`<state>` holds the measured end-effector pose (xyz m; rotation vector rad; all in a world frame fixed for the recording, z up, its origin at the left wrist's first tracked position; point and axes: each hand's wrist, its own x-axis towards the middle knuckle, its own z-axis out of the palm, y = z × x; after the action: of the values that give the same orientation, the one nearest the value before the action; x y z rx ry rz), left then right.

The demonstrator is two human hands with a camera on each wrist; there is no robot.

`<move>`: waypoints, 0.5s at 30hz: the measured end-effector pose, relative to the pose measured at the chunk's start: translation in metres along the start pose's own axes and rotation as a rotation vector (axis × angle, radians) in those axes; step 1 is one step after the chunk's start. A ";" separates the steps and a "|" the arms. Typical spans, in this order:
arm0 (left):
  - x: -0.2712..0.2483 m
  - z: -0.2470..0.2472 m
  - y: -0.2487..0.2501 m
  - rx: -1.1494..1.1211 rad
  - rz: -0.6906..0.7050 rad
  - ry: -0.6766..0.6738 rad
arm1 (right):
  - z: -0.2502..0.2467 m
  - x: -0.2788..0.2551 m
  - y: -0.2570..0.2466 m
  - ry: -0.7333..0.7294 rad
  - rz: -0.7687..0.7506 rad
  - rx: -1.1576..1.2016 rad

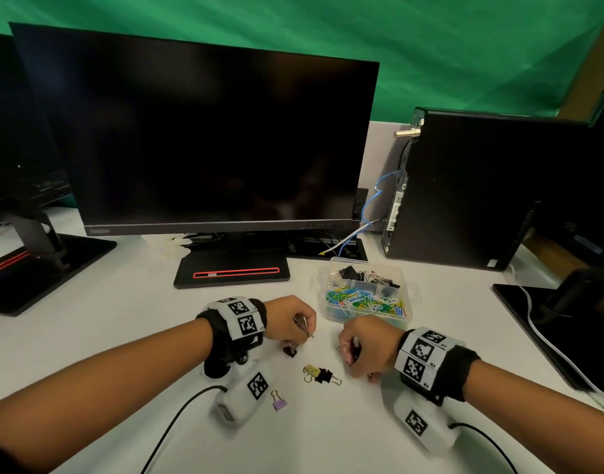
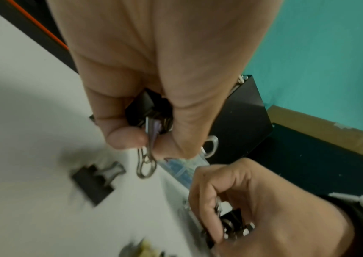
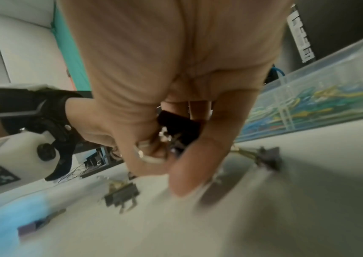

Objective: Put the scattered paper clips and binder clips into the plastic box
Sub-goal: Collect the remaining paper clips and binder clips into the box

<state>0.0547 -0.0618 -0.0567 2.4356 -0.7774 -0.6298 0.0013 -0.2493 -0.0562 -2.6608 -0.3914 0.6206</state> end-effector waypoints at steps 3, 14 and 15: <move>0.008 -0.014 0.003 -0.089 0.017 0.021 | -0.011 -0.002 0.000 0.002 0.028 0.059; 0.086 -0.057 0.034 -0.337 0.015 0.195 | -0.027 -0.005 0.009 -0.099 0.028 0.140; 0.096 -0.058 0.035 -0.370 -0.002 0.208 | -0.028 -0.004 0.011 -0.109 0.031 0.147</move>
<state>0.1429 -0.1287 -0.0177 2.1196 -0.5217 -0.4632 0.0125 -0.2686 -0.0363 -2.5048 -0.3226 0.7752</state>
